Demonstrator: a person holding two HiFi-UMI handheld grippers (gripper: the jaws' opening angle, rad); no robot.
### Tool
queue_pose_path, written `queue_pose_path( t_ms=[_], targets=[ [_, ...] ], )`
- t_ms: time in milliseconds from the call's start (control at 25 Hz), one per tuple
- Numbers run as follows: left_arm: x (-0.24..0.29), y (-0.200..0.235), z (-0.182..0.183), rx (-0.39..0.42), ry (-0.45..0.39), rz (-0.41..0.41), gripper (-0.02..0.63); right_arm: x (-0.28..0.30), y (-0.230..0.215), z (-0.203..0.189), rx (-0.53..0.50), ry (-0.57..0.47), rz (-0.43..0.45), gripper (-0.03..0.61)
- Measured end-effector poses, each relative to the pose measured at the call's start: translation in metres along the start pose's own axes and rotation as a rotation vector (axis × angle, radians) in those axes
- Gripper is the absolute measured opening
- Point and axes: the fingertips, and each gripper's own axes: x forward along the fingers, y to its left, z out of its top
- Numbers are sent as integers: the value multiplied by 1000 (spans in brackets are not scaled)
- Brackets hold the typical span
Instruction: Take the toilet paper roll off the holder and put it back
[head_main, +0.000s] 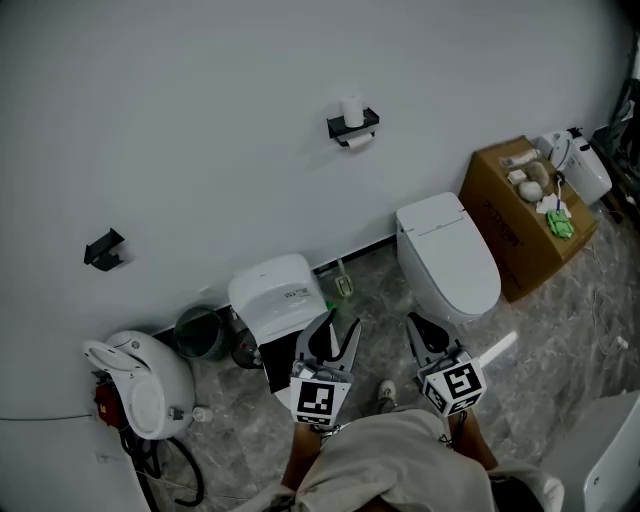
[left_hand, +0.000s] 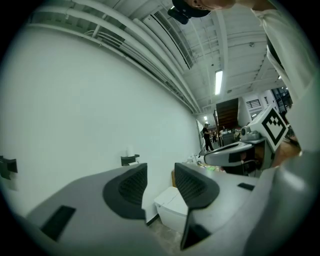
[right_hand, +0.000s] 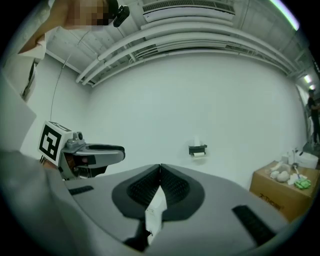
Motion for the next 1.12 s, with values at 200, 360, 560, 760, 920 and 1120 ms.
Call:
queue_pose_path(
  t_ms=[200,360,560,760,920,1120],
  targets=[
    [30,-2,0,5,19,19,178,15,-29,2,12,-7,24,-3],
    [51,-5,2,14,34,27,178,23,-50,4,22,-10,40,-3],
    [74,-12,5,20,46,38,178,30,-75,7,28,-12,59,-3],
    [92,-12,7,33,57,54,178,39,-94,11,30,-20,74,-3],
    [104,-10,9,37,58,63,178,45,-106,13,31,-26,77,-3],
    [118,-7,12,44,28,69,177,49,-118,10,32,-20,70,-3]
  ],
)
